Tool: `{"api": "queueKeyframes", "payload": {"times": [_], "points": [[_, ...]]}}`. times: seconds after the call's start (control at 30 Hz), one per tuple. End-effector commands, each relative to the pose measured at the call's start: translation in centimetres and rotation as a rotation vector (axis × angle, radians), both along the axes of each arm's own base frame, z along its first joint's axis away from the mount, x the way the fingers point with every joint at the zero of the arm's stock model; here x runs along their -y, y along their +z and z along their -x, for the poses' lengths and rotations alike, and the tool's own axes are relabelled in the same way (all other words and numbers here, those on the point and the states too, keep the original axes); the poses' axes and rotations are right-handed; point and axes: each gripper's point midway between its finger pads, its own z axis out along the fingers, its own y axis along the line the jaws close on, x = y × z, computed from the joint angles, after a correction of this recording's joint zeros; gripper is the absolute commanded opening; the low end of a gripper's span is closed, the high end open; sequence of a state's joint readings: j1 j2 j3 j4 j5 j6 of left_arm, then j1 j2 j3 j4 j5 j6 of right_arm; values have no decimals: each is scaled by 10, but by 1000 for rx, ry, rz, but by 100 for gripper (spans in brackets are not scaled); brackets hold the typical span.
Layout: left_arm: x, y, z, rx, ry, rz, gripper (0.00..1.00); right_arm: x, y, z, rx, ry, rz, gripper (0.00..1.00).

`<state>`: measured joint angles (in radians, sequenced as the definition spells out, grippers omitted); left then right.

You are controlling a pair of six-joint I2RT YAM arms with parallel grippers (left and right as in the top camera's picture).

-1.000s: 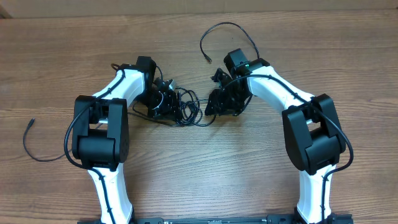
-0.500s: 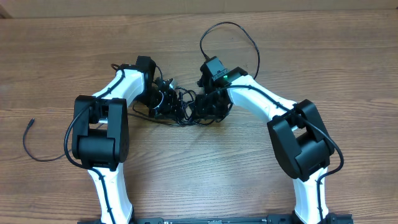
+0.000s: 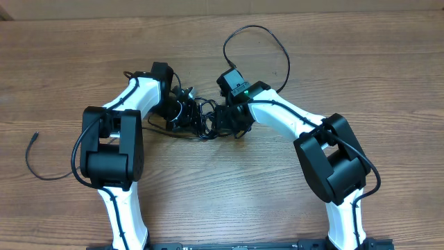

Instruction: Untangle cables

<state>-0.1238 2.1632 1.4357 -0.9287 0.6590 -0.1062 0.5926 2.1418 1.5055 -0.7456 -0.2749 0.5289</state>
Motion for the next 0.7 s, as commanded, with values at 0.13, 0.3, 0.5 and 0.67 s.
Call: {"api": "queueKeyframes", "payload": {"times": [0.13, 0.3, 0.5, 0.67], "points": [[-9, -13, -1, -33, 48, -78, 13, 30, 1, 3, 0, -51, 144, 4], [-18, -19, -3, -48, 91, -145, 12, 60, 10, -1, -21, -45, 219, 4], [-20, -20, -4, -49, 100, -161, 12, 93, 9, 15, -121, -36, 281, 4], [-20, -20, -5, -44, 99, -160, 12, 100, 9, 22, -159, -38, 300, 4]]}}
